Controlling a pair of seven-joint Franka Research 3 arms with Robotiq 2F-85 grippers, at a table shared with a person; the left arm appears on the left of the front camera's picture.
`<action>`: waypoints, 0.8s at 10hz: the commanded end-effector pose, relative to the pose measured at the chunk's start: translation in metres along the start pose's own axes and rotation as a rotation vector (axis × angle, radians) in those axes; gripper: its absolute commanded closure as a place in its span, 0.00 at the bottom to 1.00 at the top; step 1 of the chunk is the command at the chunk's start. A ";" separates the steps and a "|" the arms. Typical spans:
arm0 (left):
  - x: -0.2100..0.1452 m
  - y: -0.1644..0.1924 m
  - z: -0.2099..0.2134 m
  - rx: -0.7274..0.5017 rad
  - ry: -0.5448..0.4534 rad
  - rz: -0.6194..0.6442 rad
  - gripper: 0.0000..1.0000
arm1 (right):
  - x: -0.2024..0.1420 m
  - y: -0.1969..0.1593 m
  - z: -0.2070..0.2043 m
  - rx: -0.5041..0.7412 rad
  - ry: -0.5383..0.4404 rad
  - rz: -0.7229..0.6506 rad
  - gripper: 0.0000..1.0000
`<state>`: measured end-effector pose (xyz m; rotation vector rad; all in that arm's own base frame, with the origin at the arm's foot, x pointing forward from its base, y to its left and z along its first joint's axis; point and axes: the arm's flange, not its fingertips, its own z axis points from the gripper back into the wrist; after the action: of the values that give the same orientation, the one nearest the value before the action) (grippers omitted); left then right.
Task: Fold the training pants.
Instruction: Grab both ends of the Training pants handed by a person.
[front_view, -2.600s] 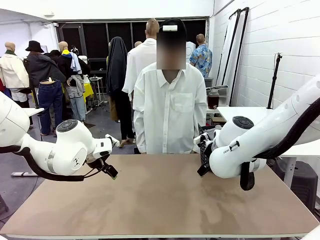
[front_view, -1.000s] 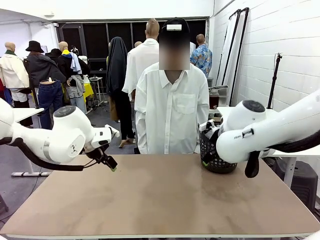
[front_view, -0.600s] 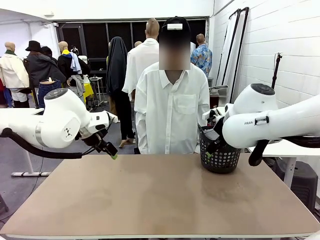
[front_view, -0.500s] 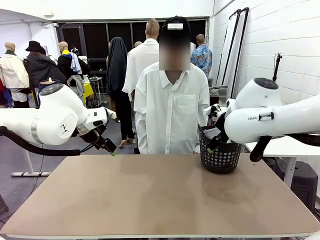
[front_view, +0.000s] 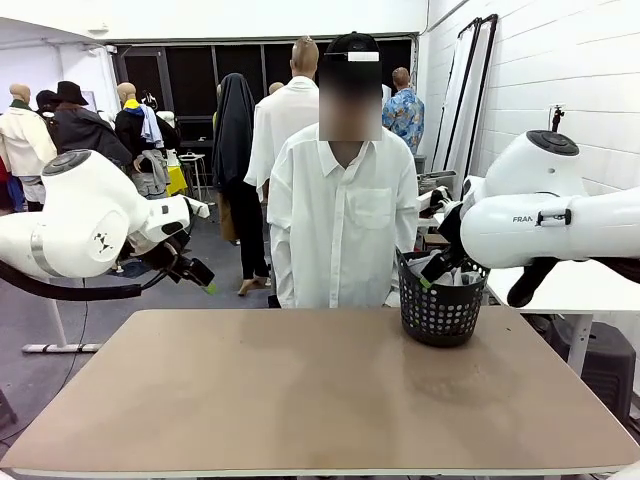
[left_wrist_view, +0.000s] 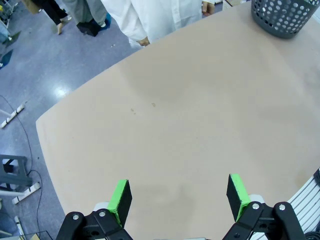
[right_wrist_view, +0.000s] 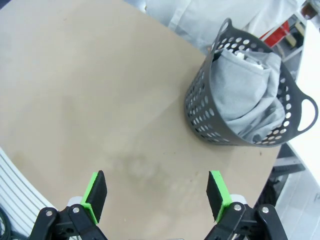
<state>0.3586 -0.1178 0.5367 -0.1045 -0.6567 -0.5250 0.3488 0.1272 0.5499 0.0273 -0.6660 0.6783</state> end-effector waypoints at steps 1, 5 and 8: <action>-0.004 0.008 0.009 -0.024 -0.007 -0.027 0.00 | 0.000 -0.004 0.007 0.002 -0.008 0.000 0.00; -0.005 -0.004 0.040 -0.040 -0.048 -0.102 0.00 | 0.007 -0.009 0.018 -0.012 -0.024 -0.020 0.00; -0.004 -0.013 0.055 -0.027 -0.063 -0.134 0.00 | 0.011 -0.010 0.017 -0.009 -0.031 -0.027 0.00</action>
<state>0.3231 -0.1148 0.5773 -0.1021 -0.7250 -0.6390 0.3474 0.1210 0.5706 0.0239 -0.7109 0.6606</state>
